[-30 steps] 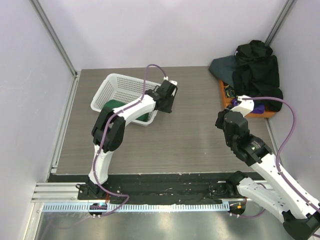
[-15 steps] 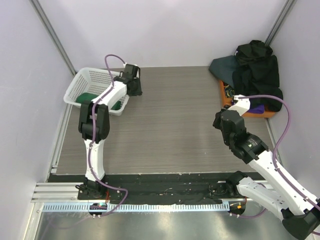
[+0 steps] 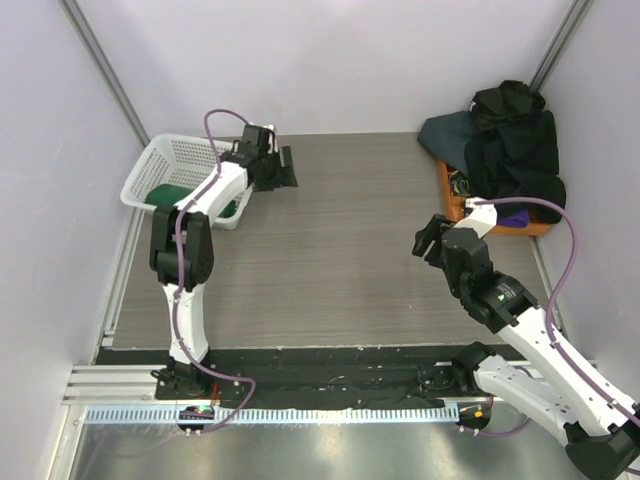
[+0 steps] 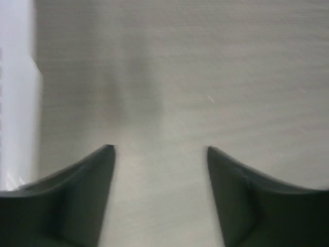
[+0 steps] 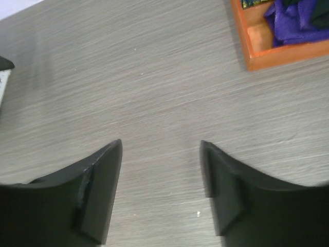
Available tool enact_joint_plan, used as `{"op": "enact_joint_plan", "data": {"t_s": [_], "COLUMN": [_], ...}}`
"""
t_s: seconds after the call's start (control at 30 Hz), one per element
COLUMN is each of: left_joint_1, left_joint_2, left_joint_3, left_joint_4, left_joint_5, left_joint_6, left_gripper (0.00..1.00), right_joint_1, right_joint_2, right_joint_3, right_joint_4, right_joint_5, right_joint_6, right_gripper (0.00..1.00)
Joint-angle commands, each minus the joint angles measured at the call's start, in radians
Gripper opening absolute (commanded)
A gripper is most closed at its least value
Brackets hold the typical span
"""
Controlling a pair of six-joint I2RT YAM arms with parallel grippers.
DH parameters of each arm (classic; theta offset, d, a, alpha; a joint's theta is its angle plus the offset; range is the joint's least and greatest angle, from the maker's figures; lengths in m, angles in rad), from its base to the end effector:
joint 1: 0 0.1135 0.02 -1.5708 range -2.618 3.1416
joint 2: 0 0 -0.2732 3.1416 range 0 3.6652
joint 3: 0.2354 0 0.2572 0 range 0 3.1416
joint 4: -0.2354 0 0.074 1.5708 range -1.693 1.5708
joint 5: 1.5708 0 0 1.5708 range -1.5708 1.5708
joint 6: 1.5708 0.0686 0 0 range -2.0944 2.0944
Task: Roll the t-shirts
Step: Move the bin to the center of the board, then reset both arms
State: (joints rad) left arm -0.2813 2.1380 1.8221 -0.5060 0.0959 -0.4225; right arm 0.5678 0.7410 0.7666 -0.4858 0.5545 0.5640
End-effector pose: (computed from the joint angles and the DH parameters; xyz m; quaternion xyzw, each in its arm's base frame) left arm 0.4978 -0.1507 0.2190 -0.0481 0.9286 -0.1678 0.3276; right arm 0.1758 0.0693 0.3055 0.1428 0.8176 0.0755 0.5527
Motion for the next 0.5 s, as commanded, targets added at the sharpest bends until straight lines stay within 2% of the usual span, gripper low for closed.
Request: {"op": "enact_joint_plan", "data": {"t_s": [0.0,0.03,0.07,0.23,0.27,0.47], "left_joint_1": [-0.05,-0.052,-0.053,-0.084,-0.093,-0.177], "left_joint_2": [-0.316,-0.358,-0.395,-0.686,-0.729,-1.078], "left_joint_3": [-0.196,-0.24,-0.33,-0.576,-0.669,-1.009], "left_joint_4": [0.156,0.179,0.198,0.28,0.294,0.397], "left_joint_5": [0.09,0.097,0.108,0.071,0.061,-0.018], "left_joint_6": [-0.03,-0.041,-0.064,-0.105,-0.111,-0.186], "left_gripper": [0.95,1.0,1.0,1.0,1.0,1.0], "right_joint_1": [-0.002,-0.002,-0.002,-0.002,-0.003,-0.002], "right_joint_2": [-0.028,-0.038,-0.045,-0.107,-0.13,-0.189], "right_joint_3": [-0.003,-0.003,-0.003,-0.03,-0.039,-0.121], "right_joint_4": [0.001,-0.005,-0.008,-0.002,0.0,0.016], "right_joint_5": [-0.03,-0.037,-0.042,-0.077,-0.071,-0.088], "right_joint_6": [0.005,0.002,-0.001,-0.019,-0.016,0.042], "right_gripper": [0.88,0.93,0.97,0.98,0.98,0.98]}}
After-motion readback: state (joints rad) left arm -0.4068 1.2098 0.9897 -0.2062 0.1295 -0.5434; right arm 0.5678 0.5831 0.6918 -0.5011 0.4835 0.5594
